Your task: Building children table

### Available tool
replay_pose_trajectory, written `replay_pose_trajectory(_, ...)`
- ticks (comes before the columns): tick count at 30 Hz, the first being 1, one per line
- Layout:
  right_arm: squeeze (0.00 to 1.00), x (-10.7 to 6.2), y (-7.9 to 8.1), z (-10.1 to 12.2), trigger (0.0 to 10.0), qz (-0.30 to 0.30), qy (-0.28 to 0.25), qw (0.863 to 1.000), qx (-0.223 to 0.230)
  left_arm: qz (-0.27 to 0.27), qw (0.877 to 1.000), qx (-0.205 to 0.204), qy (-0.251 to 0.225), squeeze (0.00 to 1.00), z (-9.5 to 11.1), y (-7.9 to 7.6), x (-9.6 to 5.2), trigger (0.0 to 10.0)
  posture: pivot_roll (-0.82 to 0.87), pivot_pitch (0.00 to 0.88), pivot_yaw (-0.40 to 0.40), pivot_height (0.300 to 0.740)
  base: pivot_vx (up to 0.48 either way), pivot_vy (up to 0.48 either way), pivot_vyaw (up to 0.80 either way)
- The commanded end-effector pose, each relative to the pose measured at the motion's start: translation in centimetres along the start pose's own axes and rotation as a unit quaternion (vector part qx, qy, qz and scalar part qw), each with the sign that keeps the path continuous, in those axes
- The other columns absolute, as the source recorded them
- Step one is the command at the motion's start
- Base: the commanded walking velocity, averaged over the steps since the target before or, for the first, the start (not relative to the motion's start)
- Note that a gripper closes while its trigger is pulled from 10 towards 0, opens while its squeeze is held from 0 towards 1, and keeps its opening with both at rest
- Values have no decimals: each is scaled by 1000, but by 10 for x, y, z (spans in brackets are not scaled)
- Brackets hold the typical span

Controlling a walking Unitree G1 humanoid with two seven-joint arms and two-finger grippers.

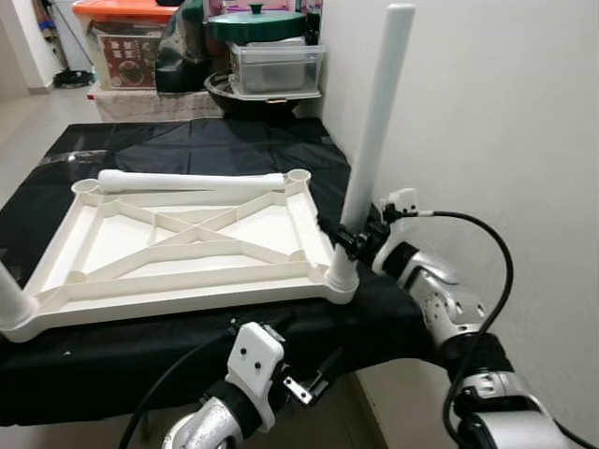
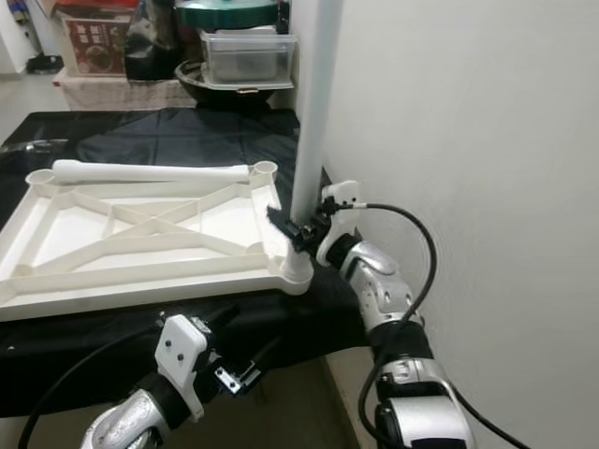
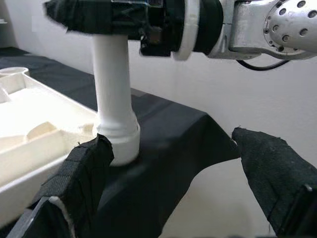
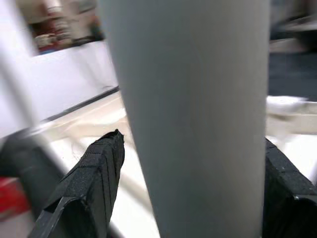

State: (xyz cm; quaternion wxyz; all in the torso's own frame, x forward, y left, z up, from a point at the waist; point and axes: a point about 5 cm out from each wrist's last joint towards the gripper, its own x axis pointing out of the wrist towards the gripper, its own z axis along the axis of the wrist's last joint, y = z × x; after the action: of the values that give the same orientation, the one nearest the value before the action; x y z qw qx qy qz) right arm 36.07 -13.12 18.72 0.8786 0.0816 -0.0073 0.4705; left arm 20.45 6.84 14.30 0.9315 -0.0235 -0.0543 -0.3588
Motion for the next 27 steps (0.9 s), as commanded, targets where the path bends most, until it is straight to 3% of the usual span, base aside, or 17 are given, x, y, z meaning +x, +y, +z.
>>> replay_pose_trajectory(1,0,9,18,-4,10000,120,27,992,18,0,1000,2,5,0,-3,1,0,10000,125,17,-62,740,0,0,0)
replay_pose_trajectory(2,0,9,18,-4,10000,120,27,992,18,0,1000,2,5,0,-3,1,0,10000,125,17,-62,740,0,0,0)
replay_pose_trajectory(5,0,13,25,-2,10000,205,43,978,17,0,1000,2,5,0,-3,1,-1,10000,133,10,-64,740,0,0,0)
replay_pose_trajectory(10,0,18,30,4,10000,256,41,965,23,-1,1000,2,6,0,-3,0,-2,10000,136,6,-64,740,0,0,0)
replay_pose_trajectory(11,0,20,33,7,0,278,40,959,20,-2,1000,2,7,0,-4,0,-2,10000,141,1,-65,740,0,0,0)
replay_pose_trajectory(20,0,23,36,3,0,289,39,956,3,-2,1000,4,8,0,-4,1,-3,10000,142,0,-63,740,0,0,0)
replay_pose_trajectory(22,0,24,32,-2,0,243,36,969,-6,-3,1000,3,8,0,-4,0,-3,10000,140,0,-64,740,0,0,0)
replay_pose_trajectory(24,0,29,22,-4,0,158,30,987,-5,-4,1000,3,8,0,-4,0,-3,10000,140,0,-65,740,0,0,0)
replay_pose_trajectory(25,0,29,22,-4,0,158,30,987,-5,-4,1000,3,8,0,-4,0,-3,10000,140,0,-65,740,0,0,0)
replay_pose_trajectory(27,0,32,8,-4,0,39,12,999,-5,-4,1000,3,8,0,-4,0,-3,10000,136,1,-62,740,0,0,0)
